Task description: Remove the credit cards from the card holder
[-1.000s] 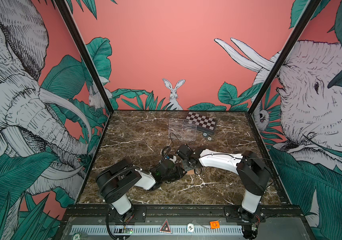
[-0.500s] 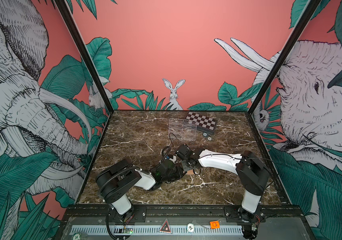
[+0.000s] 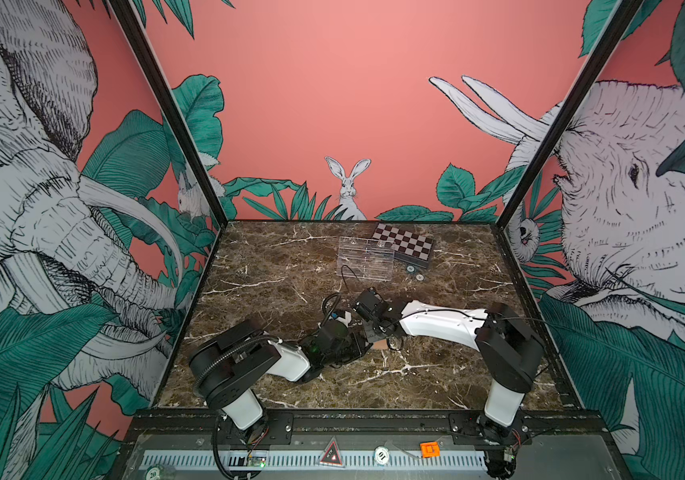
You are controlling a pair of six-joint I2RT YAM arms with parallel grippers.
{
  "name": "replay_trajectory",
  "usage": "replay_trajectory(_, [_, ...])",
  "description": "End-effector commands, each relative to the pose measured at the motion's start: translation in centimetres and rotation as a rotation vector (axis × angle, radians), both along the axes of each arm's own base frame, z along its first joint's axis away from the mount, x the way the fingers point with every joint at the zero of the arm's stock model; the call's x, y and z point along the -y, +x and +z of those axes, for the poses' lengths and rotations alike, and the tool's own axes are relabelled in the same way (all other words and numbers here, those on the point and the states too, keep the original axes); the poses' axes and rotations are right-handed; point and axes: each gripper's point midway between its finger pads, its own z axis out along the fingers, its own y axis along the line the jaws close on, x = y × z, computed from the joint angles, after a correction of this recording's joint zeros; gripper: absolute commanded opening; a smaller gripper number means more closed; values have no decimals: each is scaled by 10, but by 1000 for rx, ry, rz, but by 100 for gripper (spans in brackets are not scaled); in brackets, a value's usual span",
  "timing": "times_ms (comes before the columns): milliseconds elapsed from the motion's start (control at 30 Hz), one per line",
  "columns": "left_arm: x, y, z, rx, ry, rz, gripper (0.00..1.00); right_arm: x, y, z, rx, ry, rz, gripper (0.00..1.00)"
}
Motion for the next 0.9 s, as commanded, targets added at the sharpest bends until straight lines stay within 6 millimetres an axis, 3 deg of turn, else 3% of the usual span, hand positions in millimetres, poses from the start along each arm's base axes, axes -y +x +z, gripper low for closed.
replay_trajectory(0, [-26, -23, -29, -78, 118, -6, 0, 37, -11, -33, -76, -96, -71, 0])
replay_trajectory(333, [-33, -24, -32, -80, 139, 4, 0, 36, -7, -34, -103, 117, -164, 0])
replay_trajectory(867, [-40, -26, -36, -91, 161, 21, 0, 50, -2, -29, -100, 261, -276, 0])
